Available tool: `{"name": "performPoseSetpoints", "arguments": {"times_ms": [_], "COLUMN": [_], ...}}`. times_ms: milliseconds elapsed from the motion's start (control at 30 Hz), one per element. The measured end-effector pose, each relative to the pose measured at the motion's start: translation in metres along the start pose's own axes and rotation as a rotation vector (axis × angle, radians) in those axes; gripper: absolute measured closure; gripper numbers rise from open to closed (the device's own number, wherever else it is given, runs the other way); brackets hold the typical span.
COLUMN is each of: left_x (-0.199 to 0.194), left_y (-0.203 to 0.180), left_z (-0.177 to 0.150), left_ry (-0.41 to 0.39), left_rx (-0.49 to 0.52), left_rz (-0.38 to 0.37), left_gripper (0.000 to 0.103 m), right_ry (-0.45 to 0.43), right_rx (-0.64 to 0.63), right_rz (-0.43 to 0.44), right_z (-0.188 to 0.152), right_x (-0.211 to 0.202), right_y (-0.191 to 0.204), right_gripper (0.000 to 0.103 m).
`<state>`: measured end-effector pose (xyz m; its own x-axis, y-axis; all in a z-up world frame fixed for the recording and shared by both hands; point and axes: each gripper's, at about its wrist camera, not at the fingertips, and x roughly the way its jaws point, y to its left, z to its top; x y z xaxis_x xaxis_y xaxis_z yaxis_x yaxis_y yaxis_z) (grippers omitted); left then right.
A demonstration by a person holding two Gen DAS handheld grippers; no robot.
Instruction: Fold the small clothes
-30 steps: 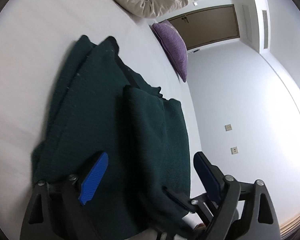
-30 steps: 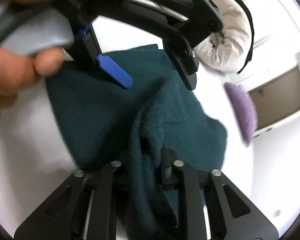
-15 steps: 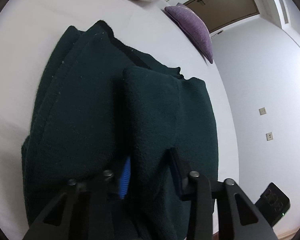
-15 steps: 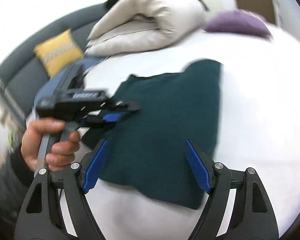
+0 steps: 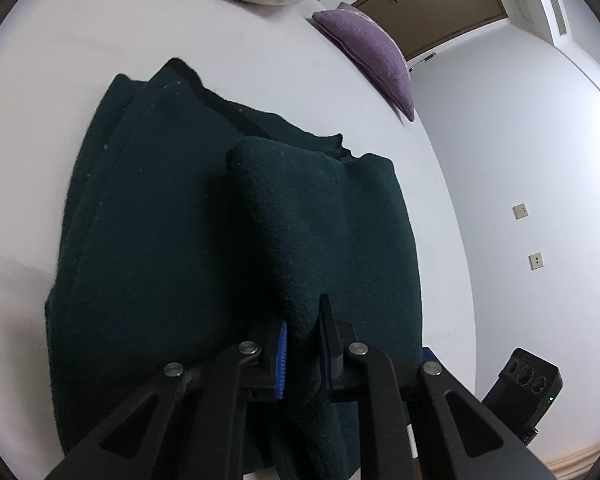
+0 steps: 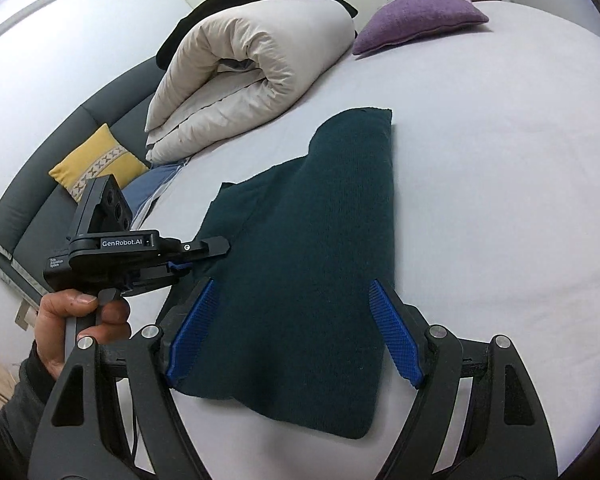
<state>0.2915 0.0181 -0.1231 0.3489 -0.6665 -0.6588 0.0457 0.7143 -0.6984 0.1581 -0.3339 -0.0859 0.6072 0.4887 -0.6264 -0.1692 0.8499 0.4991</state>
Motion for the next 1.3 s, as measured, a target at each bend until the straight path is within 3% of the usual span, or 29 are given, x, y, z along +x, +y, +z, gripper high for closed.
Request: {"name": "performPoseSetpoints", "arguments": {"times_ms": [233, 400, 533, 733, 867, 1033, 1133, 1200, 1267, 1300], "left_x": [-0.024, -0.046, -0.065, -0.083, -0.054, -0.051, -0.066, -0.086, -0.11, -0.111], "left_y": [0.001, -0.008, -0.002, 0.026, 0.067, 0.095, 0.086, 0.074, 0.045, 0.033], "left_z": [0.006, 0.014, 0.03, 0.056, 0.047, 0.038, 0.038, 0.034, 0.027, 0.026], "left_ry": [-0.033, -0.059, -0.065, -0.071, -0.026, -0.061, -0.103, -0.172, -0.273, -0.291], "left_rx": [-0.012, 0.037, 0.071, 0.073, 0.022, -0.068, -0.042, -0.012, 0.084, 0.122], "left_rz": [-0.074, -0.062, -0.023, 0.055, 0.135, 0.044, 0.132, 0.184, 0.267, 0.274], "left_gripper": [0.09, 0.09, 0.09, 0.09, 0.09, 0.086, 0.075, 0.075, 0.076, 0.075], "right_ry": [-0.01, -0.029, -0.036, 0.064, 0.144, 0.169, 0.179, 0.182, 0.18, 0.176], "right_rx": [0.036, 0.039, -0.03, -0.155, -0.207, -0.274, -0.249, -0.217, -0.171, -0.155], "right_rz": [0.028, 0.041, 0.03, -0.002, -0.033, -0.06, -0.041, -0.02, -0.007, -0.003], "right_z": [-0.001, 0.002, 0.011, 0.017, 0.001, -0.015, -0.015, -0.01, -0.008, -0.006], "right_x": [-0.007, -0.011, -0.008, 0.047, 0.091, 0.1, 0.093, 0.088, 0.082, 0.078], "right_y": [-0.004, 0.001, 0.023, 0.066, 0.088, 0.103, 0.097, 0.087, 0.078, 0.075], "right_gripper": [0.026, 0.026, 0.026, 0.026, 0.025, 0.025, 0.029, 0.034, 0.039, 0.039]}}
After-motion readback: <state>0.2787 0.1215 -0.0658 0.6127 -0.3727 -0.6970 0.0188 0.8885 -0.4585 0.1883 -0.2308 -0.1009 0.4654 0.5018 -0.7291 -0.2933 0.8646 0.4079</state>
